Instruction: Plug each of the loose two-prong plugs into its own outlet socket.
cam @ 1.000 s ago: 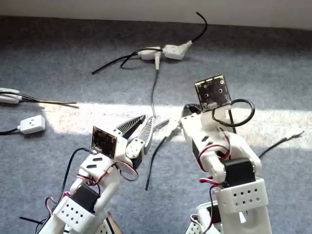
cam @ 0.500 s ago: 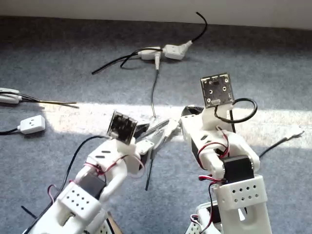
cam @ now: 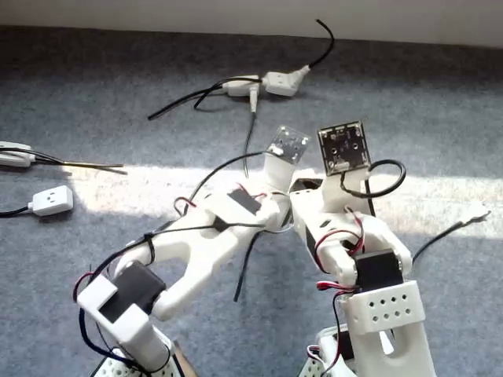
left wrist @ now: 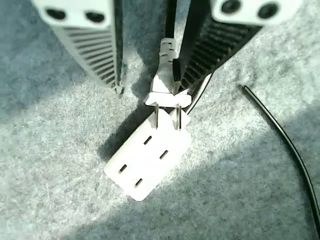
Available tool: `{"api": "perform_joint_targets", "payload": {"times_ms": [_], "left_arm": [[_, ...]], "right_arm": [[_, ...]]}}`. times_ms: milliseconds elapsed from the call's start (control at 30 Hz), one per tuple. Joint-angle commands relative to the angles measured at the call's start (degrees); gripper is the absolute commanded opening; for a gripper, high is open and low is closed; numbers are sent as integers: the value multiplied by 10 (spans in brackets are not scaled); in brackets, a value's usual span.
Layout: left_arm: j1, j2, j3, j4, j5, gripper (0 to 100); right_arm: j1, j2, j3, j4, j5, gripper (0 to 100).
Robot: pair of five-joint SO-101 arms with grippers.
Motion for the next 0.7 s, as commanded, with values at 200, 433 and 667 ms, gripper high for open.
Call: {"api": "perform_joint_targets", "payload": {"times_ms": [200,433,667], "left_arm": [[-13,40,-80,20,2,130],[-22,-47,-66,82,0,91],[-2,12,-33,2,-44,91]], "right_arm": [[5,1,3,-36,-1,9],[5,1,3,-36,-1,9],[7,0,3,-35,-1,9]]}}
